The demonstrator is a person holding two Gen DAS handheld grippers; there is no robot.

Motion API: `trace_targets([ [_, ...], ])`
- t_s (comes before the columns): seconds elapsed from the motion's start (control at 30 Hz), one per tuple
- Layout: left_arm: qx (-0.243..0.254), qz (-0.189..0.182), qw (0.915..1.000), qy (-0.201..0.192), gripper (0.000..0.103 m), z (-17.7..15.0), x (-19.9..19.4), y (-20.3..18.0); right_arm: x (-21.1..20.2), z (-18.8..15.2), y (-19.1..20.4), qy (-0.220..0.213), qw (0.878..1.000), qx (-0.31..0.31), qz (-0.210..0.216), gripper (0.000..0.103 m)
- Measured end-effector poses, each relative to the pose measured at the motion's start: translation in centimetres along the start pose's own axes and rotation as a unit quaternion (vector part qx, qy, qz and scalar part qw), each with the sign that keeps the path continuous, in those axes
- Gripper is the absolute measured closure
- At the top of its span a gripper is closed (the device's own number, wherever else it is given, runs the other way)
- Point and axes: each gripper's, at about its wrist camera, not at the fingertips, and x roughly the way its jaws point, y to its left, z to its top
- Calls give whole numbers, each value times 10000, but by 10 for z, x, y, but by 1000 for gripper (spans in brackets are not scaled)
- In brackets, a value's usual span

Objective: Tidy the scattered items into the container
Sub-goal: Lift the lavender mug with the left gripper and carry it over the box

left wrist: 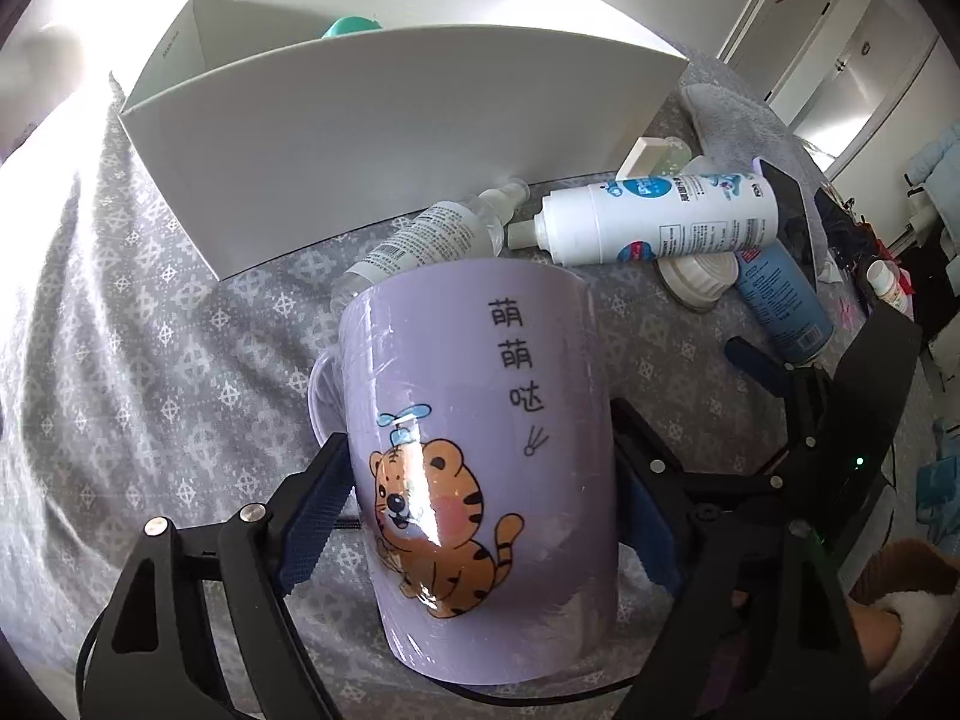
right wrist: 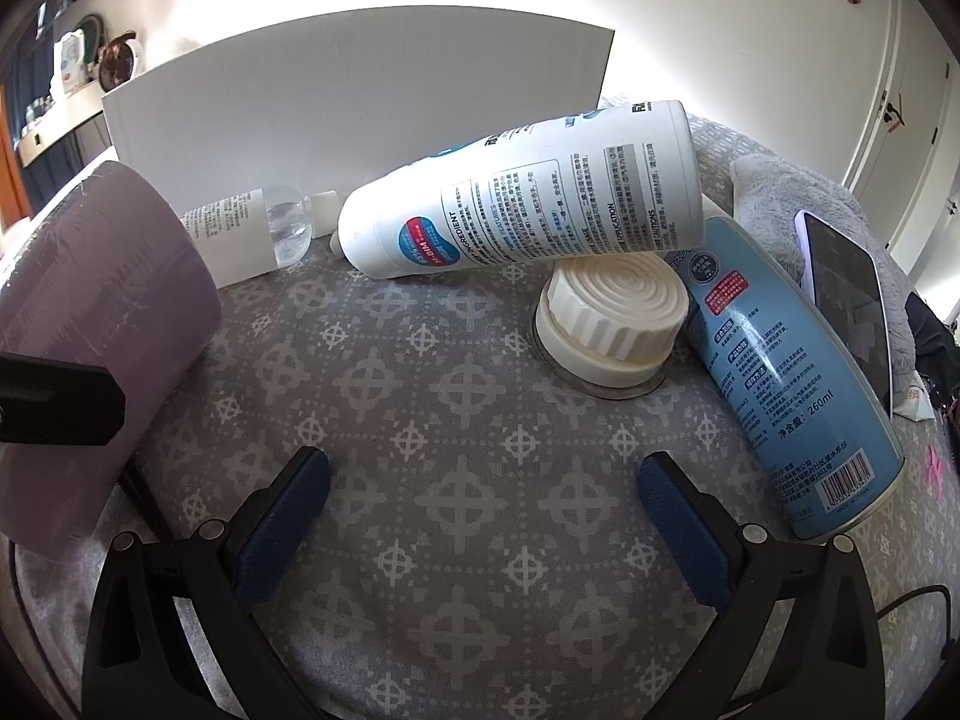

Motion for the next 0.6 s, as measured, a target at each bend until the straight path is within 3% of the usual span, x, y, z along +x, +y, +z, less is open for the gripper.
trace_targets([
  [0.2,-98,-236,9991,-328,22,-1,-24,8,0,0,0,1,10000,-1,-2,0],
  [0.6,-189,-716,9923,-989,22,28,-66,2,0,0,1,1,10000,-1,-2,0],
])
